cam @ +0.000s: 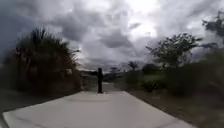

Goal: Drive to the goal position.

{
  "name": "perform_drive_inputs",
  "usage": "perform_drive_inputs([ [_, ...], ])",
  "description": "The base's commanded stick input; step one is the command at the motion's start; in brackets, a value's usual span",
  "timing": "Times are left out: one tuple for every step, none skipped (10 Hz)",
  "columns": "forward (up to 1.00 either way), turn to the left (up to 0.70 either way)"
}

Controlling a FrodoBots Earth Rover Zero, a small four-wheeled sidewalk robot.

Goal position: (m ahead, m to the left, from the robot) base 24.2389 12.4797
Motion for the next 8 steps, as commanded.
perform_drive_inputs([
  [0.85, 0.00],
  [0.85, 0.00],
  [0.85, 0.00],
  [0.85, 0.00],
  [0.85, 0.00],
  [0.85, 0.00],
  [0.85, 0.00],
  [0.85, 0.00],
])
